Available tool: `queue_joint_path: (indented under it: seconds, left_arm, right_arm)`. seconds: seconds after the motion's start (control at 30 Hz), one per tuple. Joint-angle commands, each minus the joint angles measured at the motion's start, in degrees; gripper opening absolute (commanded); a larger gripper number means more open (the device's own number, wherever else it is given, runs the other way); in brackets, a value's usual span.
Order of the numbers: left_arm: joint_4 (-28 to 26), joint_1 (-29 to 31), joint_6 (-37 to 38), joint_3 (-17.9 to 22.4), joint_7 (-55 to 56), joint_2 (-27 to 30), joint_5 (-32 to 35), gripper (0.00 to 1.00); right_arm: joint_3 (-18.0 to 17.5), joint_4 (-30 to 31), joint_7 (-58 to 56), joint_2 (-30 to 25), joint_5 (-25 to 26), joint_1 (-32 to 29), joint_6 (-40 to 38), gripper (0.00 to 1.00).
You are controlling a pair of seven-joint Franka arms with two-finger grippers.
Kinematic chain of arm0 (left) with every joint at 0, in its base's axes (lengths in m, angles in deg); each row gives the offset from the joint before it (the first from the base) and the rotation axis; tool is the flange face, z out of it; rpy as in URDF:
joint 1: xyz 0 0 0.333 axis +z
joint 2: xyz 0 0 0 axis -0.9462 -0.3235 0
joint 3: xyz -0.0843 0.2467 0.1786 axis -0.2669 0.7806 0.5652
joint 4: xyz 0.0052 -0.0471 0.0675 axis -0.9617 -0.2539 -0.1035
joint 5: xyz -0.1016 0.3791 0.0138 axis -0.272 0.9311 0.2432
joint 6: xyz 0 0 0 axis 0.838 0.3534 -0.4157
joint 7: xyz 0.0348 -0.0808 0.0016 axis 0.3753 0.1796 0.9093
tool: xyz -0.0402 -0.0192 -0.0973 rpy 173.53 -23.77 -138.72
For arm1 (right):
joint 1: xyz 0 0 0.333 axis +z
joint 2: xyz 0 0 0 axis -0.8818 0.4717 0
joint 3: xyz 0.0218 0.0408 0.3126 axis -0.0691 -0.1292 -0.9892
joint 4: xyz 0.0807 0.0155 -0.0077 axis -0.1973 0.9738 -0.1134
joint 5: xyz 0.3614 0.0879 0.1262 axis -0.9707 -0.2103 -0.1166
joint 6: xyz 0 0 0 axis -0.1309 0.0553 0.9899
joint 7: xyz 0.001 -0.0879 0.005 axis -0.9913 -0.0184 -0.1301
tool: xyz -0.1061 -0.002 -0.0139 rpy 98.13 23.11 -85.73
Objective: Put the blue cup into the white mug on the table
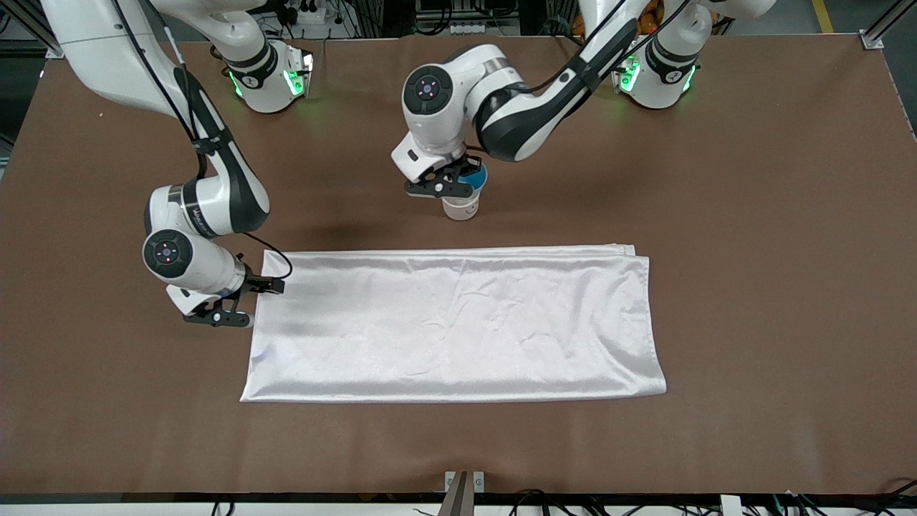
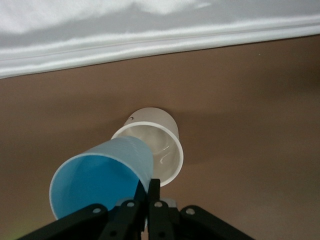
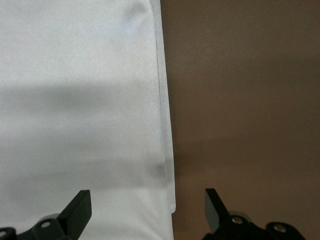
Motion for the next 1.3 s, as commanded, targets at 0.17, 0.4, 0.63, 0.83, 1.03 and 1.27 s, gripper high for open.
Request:
queue_joint_path:
  seconds: [0.17,0.4,0.63,0.83,1.03,1.27]
  left_arm:
    - [2.1,-2.0,-0.8,-0.3,4.6,-4.5,2.8,0.00]
    - [2.1,-2.0,-1.8,-0.3,4.7,-5.2,3.4,0.00]
    - [2.1,-2.0,-2.0,-0.2,4.4,-5.1,3.6,1.00]
    - [2.2,-1.8,-2.0,-0.2,4.3,-4.6,4.1,1.00]
    - [2.2,-1.4,-1.9,-0.1,4.3,-3.1,4.1,1.00]
    - [2.0,0.0,-1.0,0.6,3.8,0.8,4.0,1.00]
  right_arm:
    - [-0.7,11.0,-0.6,-14.5,0.9,-0.9,-0.9,1.00]
    - [-0.8,14.4,-1.2,-23.5,0.8,-0.6,-7.6,1.00]
    - [-0.6,14.3,-6.4,-29.9,0.7,-1.0,-14.7,1.00]
    - [0.2,13.3,-9.4,-30.3,0.4,-3.0,-15.3,1.00]
    - [0.4,10.0,-14.0,-29.6,0.4,-6.0,-16.0,1.00]
    - [0.3,1.8,-18.6,-27.3,0.2,-8.9,-22.9,1.00]
